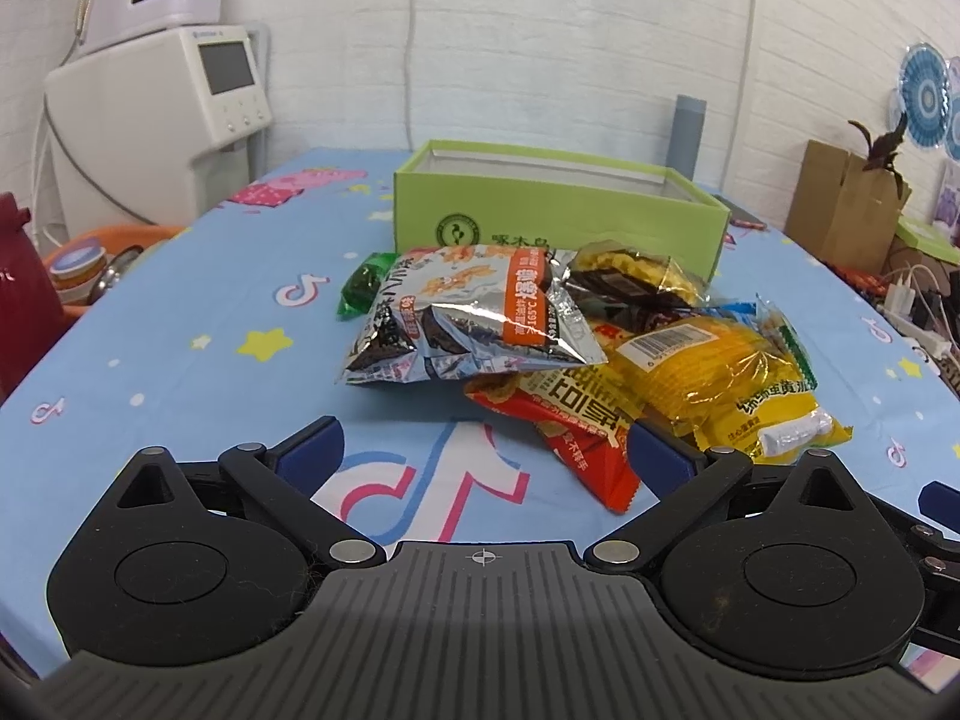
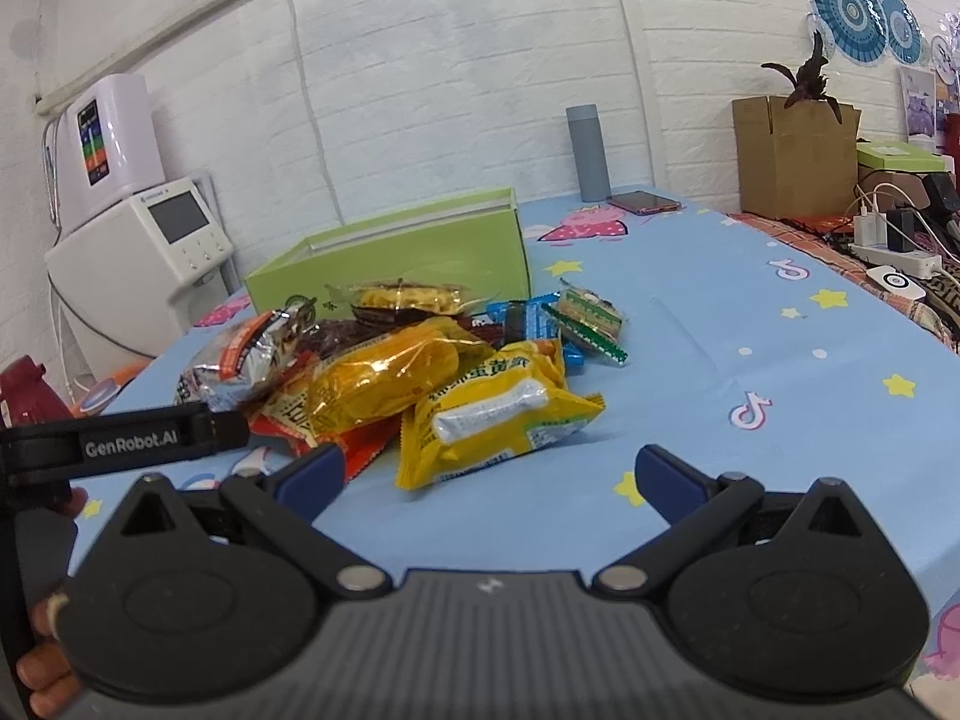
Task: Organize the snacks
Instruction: 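Move the left gripper toward the snack pile beside the green box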
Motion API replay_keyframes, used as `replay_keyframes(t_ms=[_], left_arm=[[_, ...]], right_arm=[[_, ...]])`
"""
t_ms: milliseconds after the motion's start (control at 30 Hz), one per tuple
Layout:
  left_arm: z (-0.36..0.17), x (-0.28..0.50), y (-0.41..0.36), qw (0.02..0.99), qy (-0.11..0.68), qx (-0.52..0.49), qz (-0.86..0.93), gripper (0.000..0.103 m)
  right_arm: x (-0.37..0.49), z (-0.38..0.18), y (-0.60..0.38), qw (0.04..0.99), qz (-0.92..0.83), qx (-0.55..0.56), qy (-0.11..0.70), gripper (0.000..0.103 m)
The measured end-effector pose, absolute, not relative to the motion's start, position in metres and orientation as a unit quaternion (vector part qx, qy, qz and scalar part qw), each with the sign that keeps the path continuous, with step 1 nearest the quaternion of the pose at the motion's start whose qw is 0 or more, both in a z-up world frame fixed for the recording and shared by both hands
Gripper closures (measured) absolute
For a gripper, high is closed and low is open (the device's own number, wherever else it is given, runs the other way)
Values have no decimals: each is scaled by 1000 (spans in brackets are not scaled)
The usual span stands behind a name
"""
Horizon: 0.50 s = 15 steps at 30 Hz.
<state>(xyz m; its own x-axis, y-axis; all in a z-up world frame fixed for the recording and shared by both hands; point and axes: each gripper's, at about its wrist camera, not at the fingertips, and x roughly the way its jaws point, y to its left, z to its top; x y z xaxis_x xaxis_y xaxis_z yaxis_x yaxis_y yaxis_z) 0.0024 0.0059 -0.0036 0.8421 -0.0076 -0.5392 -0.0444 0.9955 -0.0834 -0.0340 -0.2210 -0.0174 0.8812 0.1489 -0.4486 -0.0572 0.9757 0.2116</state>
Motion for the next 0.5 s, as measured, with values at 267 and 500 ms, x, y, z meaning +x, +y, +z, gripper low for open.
replay_keyframes(t_ms=[267,500], left_arm=[[-14,15,5,953,298,-43,13,8],[-27,25,4,948,315,-37,18,8]], right_arm=[[-21,-31,-220,960,51,95,259,0],[-8,-51,-221,954,31,89,283,0]])
